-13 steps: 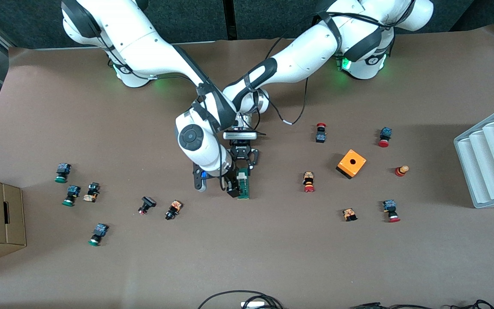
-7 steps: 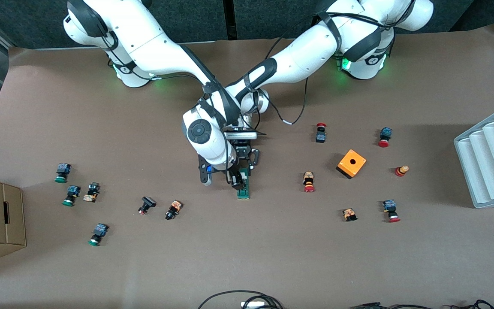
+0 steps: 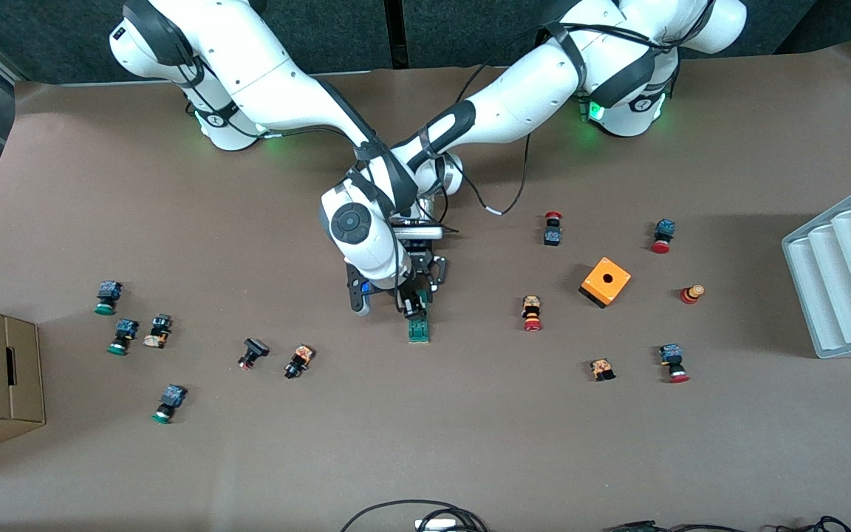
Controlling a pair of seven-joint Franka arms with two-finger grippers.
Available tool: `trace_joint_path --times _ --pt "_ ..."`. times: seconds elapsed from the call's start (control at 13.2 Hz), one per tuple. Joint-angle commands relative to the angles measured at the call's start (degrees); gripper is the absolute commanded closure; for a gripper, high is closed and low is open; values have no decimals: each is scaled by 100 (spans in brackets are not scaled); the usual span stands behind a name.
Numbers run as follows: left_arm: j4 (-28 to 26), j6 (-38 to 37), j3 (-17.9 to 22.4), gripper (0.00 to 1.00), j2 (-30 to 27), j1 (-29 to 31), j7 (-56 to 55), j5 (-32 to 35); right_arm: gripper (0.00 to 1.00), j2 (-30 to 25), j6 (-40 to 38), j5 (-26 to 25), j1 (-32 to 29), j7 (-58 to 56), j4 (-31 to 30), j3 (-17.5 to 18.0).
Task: Close load switch with both arms
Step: 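Push the white handle down into the contacts with the right gripper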
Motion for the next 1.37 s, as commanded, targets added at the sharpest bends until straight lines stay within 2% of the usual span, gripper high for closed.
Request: trace_joint_path --times 0.0,0.3,1.29 --pt "92 -196 69 35 120 -137 -117 207 40 11 206 183 45 -31 -68 -52" --pt "92 -196 69 35 121 -137 -117 207 50 20 250 183 1 -40 -42 -52" --pt "92 -196 69 35 121 -137 -126 207 51 -16 -13 420 -131 -40 292 -96"
